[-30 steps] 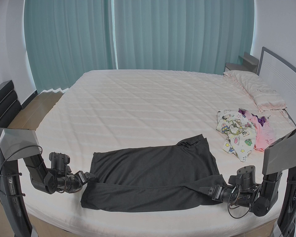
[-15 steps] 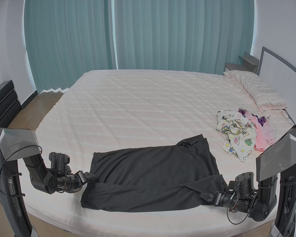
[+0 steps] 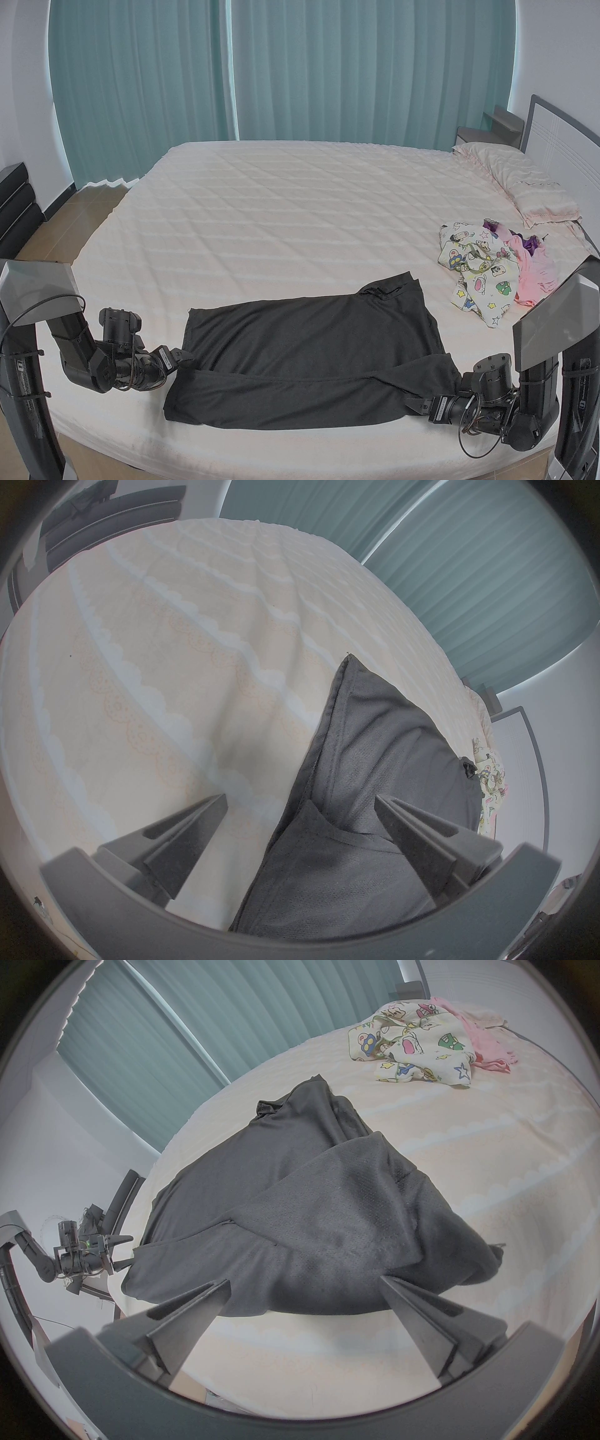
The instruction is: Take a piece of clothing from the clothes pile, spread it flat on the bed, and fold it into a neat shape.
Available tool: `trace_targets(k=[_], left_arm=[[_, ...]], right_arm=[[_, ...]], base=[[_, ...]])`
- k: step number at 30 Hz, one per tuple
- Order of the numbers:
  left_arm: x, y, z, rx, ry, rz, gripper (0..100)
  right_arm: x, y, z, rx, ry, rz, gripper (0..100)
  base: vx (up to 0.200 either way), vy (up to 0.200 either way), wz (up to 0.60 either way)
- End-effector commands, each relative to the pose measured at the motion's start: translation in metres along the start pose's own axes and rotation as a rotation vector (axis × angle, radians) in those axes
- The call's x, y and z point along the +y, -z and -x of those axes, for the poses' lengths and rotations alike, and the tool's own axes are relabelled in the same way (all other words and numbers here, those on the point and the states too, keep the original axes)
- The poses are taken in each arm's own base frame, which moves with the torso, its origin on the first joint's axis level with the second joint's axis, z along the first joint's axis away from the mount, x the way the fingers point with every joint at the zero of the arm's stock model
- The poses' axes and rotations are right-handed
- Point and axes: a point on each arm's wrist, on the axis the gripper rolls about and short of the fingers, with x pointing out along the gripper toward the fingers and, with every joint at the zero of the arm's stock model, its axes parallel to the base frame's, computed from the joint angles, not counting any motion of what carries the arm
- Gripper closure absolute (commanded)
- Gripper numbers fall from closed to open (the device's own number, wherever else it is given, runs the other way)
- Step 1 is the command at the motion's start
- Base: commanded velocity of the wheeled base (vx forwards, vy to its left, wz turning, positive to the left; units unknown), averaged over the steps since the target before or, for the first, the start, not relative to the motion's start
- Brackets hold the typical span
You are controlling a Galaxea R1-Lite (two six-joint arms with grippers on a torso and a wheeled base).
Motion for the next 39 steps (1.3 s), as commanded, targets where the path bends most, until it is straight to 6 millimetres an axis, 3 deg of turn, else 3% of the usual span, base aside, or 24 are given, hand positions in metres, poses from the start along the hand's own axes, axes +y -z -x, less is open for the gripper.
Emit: trace_targets(k=[1,15,16,29,39], left_arm=[[0.000,0.000,0.000,-0.001,0.000,0.000,0],[0.000,0.000,0.000,0.000,0.001,-0.001,0],[0.000,0.000,0.000,0.000,0.001,-0.001,0],[0.000,0.001,-0.001,0.002,-0.002,-0.002,0],[0.000,0.001,-0.001,0.004,-0.002,-0.006,0]], right_arm=[[-0.002,-0.001,-0.009,-0.007,0.011,-0.008,0],[0.000,-0.008,-0.023,-0.100,0.081,-0.053,0],[0.001,-0.007,-0.023,-0.102,0.080,-0.056,100],[0.008,-0.005,-0.016,-0.097,0.059,-0.036,100],[0.027,-0.034,0.015,-0.241,-0.044,-0.047,100]], base=[[0.000,0.000,0.00],[0.000,0.000,0.00],[0.000,0.000,0.00],[0.000,0.000,0.00],[0.000,0.000,0.00]])
